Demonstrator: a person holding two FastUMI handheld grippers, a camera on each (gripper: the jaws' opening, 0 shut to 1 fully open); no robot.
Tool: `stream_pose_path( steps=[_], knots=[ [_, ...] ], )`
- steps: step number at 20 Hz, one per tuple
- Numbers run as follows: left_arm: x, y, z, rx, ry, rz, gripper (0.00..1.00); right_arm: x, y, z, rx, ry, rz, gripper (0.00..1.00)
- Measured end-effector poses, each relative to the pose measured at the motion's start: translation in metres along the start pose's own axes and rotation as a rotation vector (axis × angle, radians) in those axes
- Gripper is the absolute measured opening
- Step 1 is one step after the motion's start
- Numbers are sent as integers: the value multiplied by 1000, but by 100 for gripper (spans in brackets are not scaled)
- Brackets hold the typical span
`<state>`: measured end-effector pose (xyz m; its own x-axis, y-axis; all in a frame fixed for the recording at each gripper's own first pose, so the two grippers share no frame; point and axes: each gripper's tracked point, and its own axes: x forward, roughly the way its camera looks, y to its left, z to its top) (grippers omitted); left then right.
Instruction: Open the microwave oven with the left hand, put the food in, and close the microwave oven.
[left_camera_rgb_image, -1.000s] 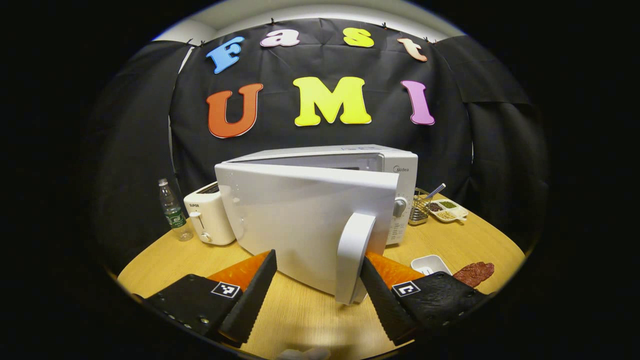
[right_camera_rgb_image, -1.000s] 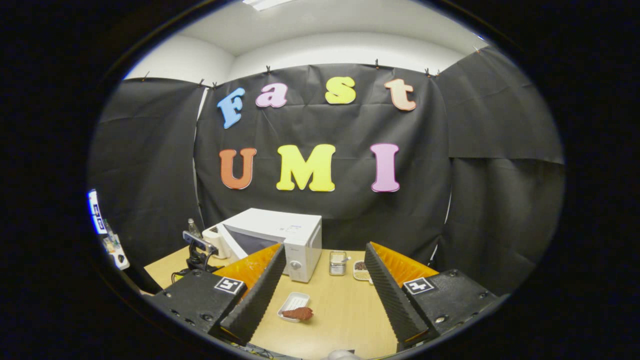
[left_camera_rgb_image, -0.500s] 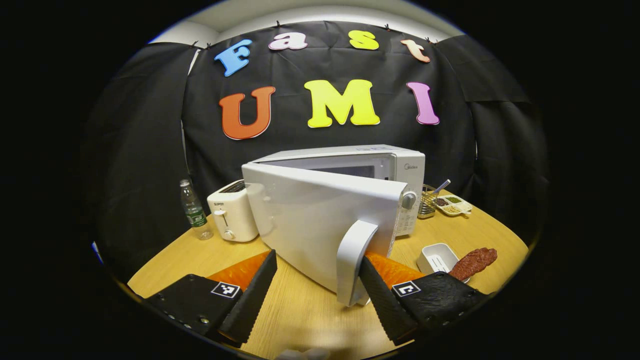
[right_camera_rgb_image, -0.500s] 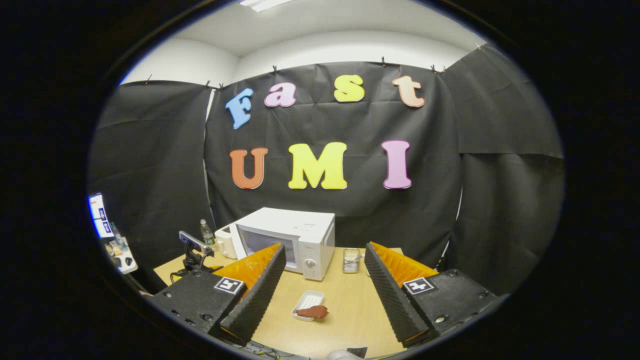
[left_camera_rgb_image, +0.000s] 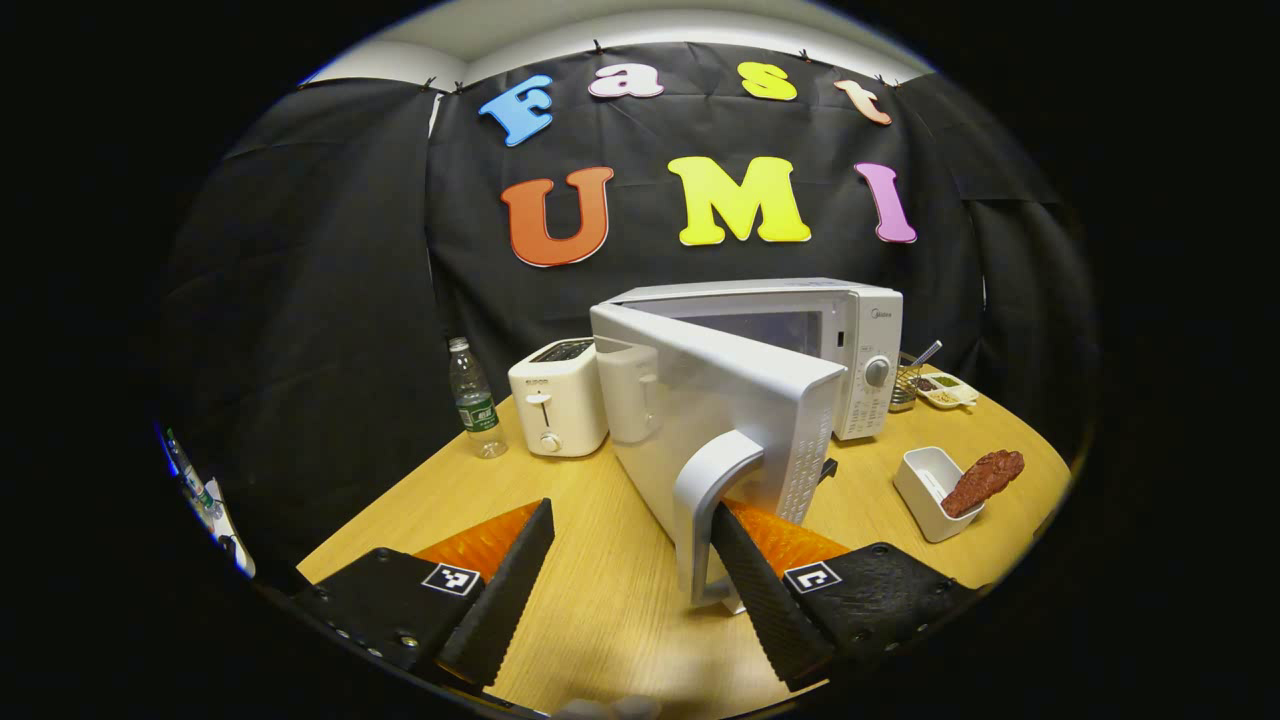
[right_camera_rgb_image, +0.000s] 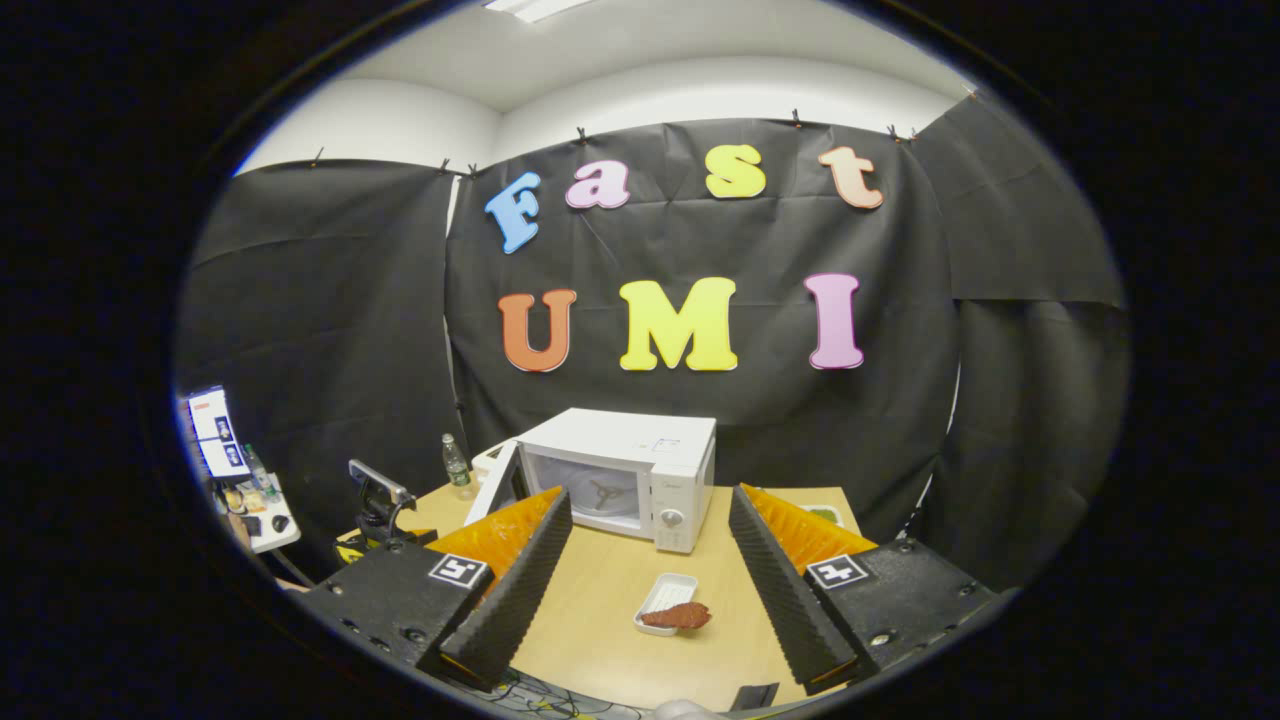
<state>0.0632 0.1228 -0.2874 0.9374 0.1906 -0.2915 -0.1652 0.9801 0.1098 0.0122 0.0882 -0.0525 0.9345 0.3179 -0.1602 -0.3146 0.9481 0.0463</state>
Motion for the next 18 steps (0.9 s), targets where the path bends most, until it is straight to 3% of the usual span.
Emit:
stream_pose_path(
  steps=[9,12,18],
  knots=[
    [-12,69,-11,-46,18,31,95,-5,42,-9,0,4,21,96],
    [-15,97,-10,-8,1,65,95,-4,51,-9,1,4,22,100],
    [-10,155,-16,-5,28,146,93,0,62,-19,-9,21,23,96]
  ],
)
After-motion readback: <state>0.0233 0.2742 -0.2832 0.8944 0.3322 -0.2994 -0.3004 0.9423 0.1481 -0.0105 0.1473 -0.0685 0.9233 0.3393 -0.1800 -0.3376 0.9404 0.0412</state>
